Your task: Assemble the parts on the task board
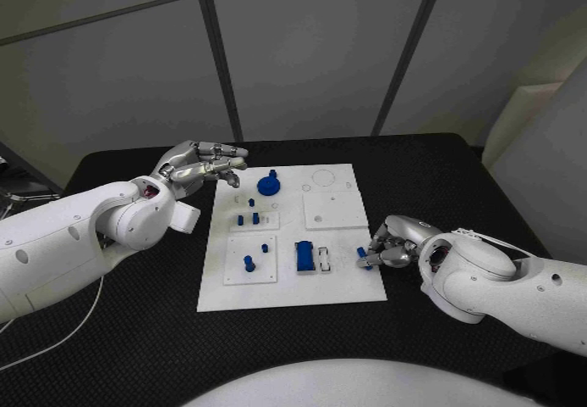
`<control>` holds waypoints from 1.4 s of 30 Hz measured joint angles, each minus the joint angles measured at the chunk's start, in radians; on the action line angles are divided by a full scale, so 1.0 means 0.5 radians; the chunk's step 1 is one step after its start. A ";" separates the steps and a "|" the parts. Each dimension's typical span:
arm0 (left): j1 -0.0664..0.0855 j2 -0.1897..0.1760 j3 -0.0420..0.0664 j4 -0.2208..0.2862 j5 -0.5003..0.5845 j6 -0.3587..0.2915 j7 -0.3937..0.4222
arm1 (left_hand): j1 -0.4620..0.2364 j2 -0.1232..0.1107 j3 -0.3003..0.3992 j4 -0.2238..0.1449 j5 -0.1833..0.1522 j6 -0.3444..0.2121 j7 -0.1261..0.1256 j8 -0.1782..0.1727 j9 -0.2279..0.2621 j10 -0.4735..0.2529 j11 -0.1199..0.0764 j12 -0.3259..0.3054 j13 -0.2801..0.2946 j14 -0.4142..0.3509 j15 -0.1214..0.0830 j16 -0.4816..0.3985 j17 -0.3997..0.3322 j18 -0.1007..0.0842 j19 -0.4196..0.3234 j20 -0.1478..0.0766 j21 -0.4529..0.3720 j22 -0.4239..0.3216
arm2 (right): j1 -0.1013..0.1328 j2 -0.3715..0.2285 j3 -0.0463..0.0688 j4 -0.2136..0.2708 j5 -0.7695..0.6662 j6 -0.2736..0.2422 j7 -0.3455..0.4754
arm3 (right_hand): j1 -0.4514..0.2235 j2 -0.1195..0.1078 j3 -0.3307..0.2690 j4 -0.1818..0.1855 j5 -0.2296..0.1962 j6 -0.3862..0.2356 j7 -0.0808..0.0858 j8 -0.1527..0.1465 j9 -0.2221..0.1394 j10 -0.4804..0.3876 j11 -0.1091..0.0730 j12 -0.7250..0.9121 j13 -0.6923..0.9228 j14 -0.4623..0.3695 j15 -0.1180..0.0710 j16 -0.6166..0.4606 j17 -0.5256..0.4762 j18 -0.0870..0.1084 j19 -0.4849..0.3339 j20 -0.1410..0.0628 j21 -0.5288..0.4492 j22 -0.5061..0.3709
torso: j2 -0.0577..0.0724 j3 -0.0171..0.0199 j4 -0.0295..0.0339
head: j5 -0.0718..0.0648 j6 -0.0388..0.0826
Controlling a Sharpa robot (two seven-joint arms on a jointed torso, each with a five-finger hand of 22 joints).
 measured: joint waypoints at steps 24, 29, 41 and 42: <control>-0.006 -0.010 0.000 0.002 0.000 0.002 0.000 | -0.008 0.008 0.000 0.000 0.000 0.000 0.000 0.000 0.002 0.000 0.000 0.000 0.002 0.000 0.000 0.000 0.000 0.000 0.000 0.000 0.000 -0.002 | -0.008 0.047 0.005 0.053 0.037 -0.042 -0.077 | 0.131 0.106 0.136 -0.285 0.419 0.018 -0.014 -0.042 -0.097 -0.001 -0.021 -0.035 -0.009 -0.007 -0.022 0.000 0.000 0.000 0.000 -0.015 0.000 0.000 | -0.001 -0.0021 0.002 | 0.025 -0.009; -0.006 -0.010 0.000 0.003 0.000 0.002 -0.001 | -0.008 0.008 0.000 0.000 0.000 0.000 0.000 0.000 0.002 0.000 0.000 0.000 0.002 0.000 0.000 0.000 0.000 0.000 0.000 0.000 0.000 -0.002 | -0.017 0.046 -0.005 0.095 0.247 -0.144 -0.079 | 0.098 0.139 0.124 -0.284 0.430 0.015 -0.010 -0.033 -0.106 -0.001 -0.021 -0.035 -0.009 -0.007 -0.022 0.000 0.000 0.000 0.000 -0.015 0.000 0.000 | -0.002 -0.0025 0.003 | 0.027 -0.005; -0.006 -0.012 0.000 0.006 0.000 0.003 -0.001 | -0.008 0.008 0.000 0.000 0.000 0.000 0.000 0.000 0.002 0.000 0.000 0.000 0.002 0.000 0.000 0.000 0.000 0.000 0.000 0.000 0.000 -0.002 | -0.018 0.120 -0.006 0.108 0.463 -0.294 -0.051 | 0.071 0.193 0.066 -0.248 0.461 0.020 -0.015 -0.034 -0.119 -0.004 -0.018 -0.035 0.005 -0.007 -0.022 0.000 -0.001 0.000 0.000 -0.015 0.000 0.000 | 0.000 -0.0029 0.003 | 0.043 -0.005; -0.006 -0.012 0.000 0.007 0.000 0.003 -0.001 | -0.008 0.008 0.000 0.000 0.000 0.000 0.000 0.000 0.002 0.000 0.000 0.000 0.002 0.000 0.000 0.000 0.000 0.000 0.000 0.000 0.000 -0.002 | -0.018 0.129 -0.006 0.105 0.470 -0.298 -0.049 | 0.071 0.192 0.064 -0.247 0.461 0.020 -0.015 -0.034 -0.120 -0.004 -0.018 -0.033 0.005 -0.007 -0.022 0.000 -0.001 0.000 0.000 -0.015 0.000 0.000 | 0.000 -0.0029 0.003 | 0.043 -0.006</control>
